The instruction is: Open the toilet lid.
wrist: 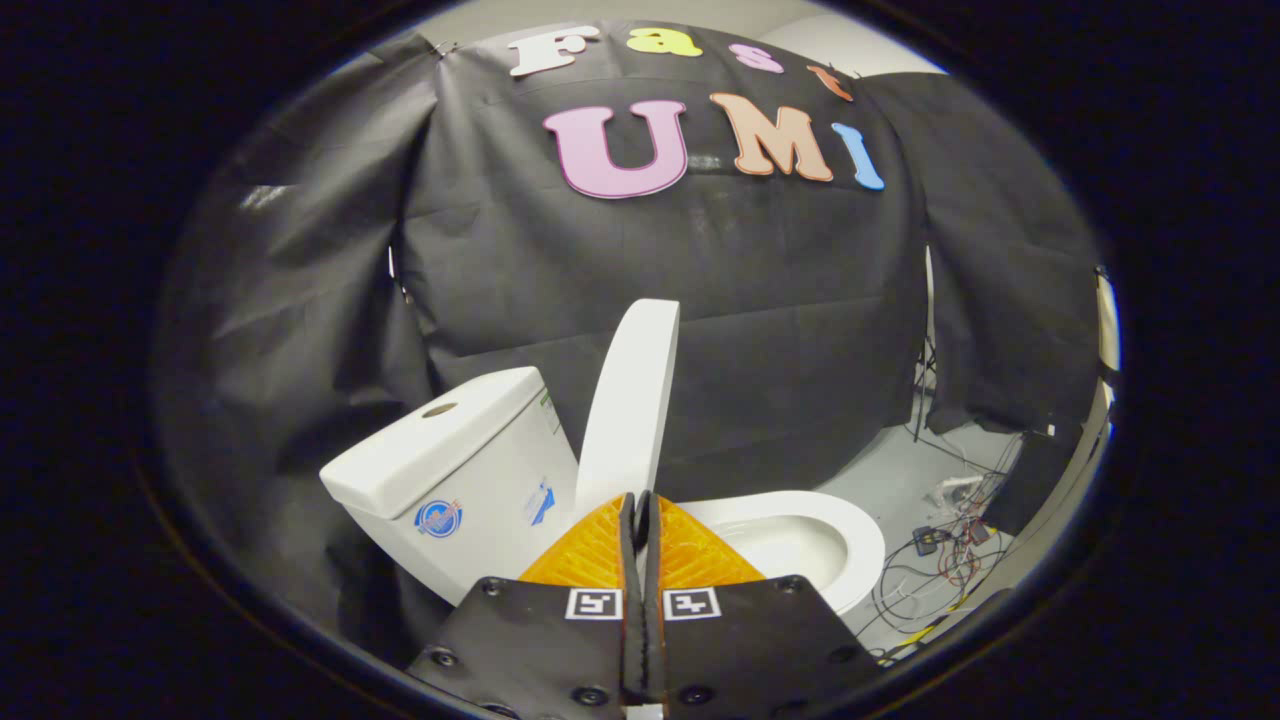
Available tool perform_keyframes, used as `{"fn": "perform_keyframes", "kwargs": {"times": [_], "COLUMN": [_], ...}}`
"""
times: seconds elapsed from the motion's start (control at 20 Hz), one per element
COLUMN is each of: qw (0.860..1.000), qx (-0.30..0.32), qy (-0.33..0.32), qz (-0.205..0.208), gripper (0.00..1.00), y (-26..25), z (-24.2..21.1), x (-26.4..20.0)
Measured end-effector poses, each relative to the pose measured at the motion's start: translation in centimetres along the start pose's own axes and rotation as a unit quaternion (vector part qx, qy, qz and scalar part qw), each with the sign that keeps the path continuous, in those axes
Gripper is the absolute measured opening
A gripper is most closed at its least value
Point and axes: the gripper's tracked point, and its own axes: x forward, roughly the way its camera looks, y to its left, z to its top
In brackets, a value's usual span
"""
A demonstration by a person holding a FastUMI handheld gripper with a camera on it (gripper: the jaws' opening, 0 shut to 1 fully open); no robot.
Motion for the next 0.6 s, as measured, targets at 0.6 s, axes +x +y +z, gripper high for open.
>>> {"fn": "perform_keyframes", "kwargs": {"times": [0.6], "qw": [0.997], "qx": [-0.062], "qy": [-0.037], "qz": [0.004], "gripper": [0.01], "y": [4.1], "z": [1.0], "x": [0.5]}}
